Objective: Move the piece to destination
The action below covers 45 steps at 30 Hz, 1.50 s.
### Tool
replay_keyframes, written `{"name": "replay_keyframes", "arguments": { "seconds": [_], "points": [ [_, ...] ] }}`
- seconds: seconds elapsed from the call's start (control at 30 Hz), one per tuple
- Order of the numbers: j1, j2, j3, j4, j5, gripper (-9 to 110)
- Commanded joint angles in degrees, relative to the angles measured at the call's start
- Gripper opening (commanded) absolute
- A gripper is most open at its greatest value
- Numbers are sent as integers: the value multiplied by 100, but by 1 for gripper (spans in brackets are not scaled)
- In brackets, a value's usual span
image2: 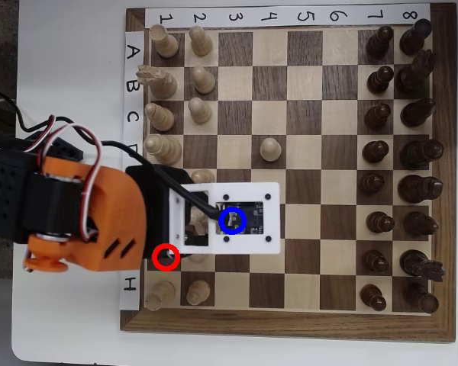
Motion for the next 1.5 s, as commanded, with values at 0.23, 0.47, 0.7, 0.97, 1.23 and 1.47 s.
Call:
{"name": "replay_keyframes", "arguments": {
  "seconds": [0.23,0.47,0.7,0.97,1.23,1.47],
  "points": [
    [-70,-580,26,-290,62,0],
    [-70,-896,141,-360,62,0],
    [-97,-1195,316,-492,70,0],
    [-88,-1397,475,-976,70,0],
    [-9,-1389,448,-1406,360,0],
    [18,-1266,773,-1793,431,0]
  ]
}}
